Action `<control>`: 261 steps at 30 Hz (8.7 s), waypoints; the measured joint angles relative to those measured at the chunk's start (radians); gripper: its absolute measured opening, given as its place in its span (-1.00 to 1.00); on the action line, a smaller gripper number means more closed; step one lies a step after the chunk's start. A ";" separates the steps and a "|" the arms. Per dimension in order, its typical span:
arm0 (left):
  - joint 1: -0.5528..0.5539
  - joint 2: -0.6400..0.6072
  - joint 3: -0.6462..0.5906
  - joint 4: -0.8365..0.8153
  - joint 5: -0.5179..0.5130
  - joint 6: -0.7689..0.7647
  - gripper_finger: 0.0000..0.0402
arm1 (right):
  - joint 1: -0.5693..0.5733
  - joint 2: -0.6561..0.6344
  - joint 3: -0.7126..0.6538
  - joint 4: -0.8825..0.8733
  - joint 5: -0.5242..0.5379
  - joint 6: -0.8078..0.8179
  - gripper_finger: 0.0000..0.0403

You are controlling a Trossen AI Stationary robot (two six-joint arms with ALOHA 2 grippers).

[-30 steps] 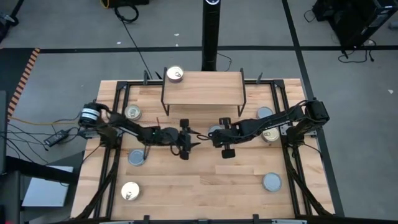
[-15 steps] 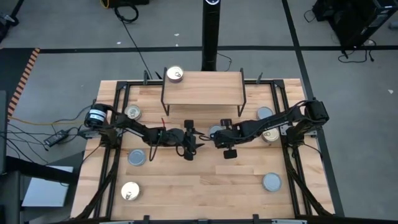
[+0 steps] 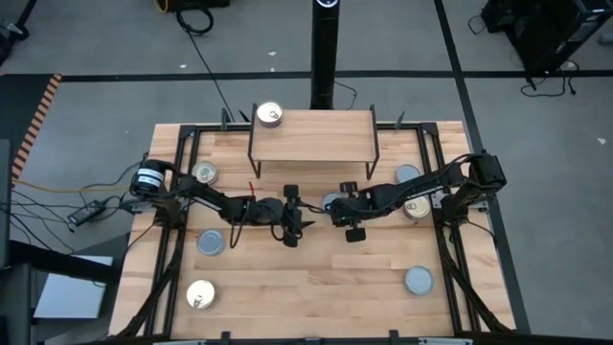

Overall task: Stack canned seafood by type on shelf
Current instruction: Put the center green tuna can on the shelf

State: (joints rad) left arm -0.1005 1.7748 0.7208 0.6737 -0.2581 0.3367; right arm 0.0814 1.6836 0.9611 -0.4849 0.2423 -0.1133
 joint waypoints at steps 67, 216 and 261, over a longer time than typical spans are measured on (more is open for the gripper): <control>-0.045 0.169 0.080 0.041 -0.188 0.153 0.12 | -0.018 -0.001 0.145 -0.117 -0.118 0.111 -0.56; 0.312 0.164 0.068 0.086 0.586 -1.005 0.32 | -0.108 -0.082 -0.329 0.548 -0.098 0.188 -0.93; 0.249 0.166 0.078 0.268 0.627 -0.936 0.31 | -0.138 -0.084 -0.323 0.649 -0.078 0.162 -0.89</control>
State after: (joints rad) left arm 0.1486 1.9404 0.7990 0.9419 0.3687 -0.5993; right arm -0.0563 1.5993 0.6380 0.1637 0.1642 0.0486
